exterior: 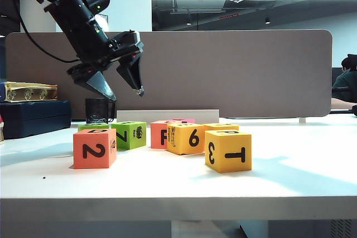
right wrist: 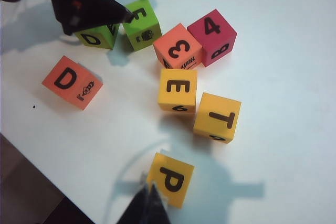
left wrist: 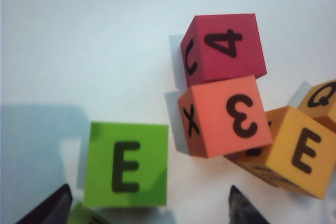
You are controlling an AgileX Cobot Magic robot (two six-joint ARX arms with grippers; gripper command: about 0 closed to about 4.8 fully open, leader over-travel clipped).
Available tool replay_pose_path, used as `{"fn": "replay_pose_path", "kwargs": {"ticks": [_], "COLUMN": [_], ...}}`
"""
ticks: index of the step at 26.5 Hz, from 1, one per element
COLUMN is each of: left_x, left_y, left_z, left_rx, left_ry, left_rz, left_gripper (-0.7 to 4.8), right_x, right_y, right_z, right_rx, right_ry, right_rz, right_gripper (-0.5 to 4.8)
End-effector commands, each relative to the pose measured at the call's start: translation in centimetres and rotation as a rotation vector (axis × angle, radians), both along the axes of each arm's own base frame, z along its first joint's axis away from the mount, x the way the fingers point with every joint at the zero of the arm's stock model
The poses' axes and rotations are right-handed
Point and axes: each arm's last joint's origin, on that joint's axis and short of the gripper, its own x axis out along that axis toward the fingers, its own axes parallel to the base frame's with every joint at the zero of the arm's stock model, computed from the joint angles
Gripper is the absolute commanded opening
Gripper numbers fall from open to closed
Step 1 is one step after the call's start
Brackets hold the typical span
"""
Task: Select the appropriate blocks from the scattered letter blocks on the table and arrange them in a row to spell out "DEEP".
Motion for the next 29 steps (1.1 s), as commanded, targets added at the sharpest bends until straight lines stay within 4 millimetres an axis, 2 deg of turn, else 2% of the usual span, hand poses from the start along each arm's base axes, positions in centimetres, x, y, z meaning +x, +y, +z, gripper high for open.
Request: {"fn": "replay_pose_path", "kwargs": {"ticks": [1, 2, 12, 14, 16, 20, 23, 26, 29], "left_x": [1.0, 1.4, 2.6, 2.7, 2.8, 2.8, 2.9, 3.0, 3.1], "left_y": [-0.3, -0.3, -0.7, -0.7, -0.7, -0.8, -0.9, -1.0, -1.0], "left_z": [-0.2, -0.6, -4.4, -4.8, -5.1, -5.1, -4.3, -2.2, 0.7], "left_rx": [0.041, 0.078, 0.128, 0.13, 0.131, 0.122, 0.077, 0.056, 0.051], "left_ry": [-0.048, -0.055, 0.015, 0.024, 0.029, 0.032, 0.057, 0.093, 0.101], "left_rz": [-0.035, -0.031, -0.037, -0.038, -0.038, -0.033, -0.012, -0.005, -0.002], "left_gripper": [4.19, 4.4, 4.34, 4.09, 3.38, 3.03, 3.03, 3.03, 2.99], "right_x": [0.3, 0.3, 0.3, 0.3, 0.3, 0.3, 0.3, 0.3, 0.4], "right_y": [0.2, 0.2, 0.2, 0.2, 0.2, 0.2, 0.2, 0.2, 0.3], "right_z": [0.6, 0.7, 0.6, 0.6, 0.6, 0.6, 0.6, 0.7, 0.7], "right_rx": [0.001, 0.004, 0.0, 0.0, 0.001, 0.0, 0.002, 0.005, 0.01], "right_ry": [-0.007, -0.012, -0.006, -0.006, -0.006, -0.007, -0.01, -0.015, -0.023], "right_rz": [0.002, 0.002, 0.002, 0.002, 0.002, 0.001, 0.001, 0.002, 0.002], "right_gripper": [-0.02, -0.02, -0.02, -0.02, -0.01, -0.01, -0.02, -0.02, -0.01]}}
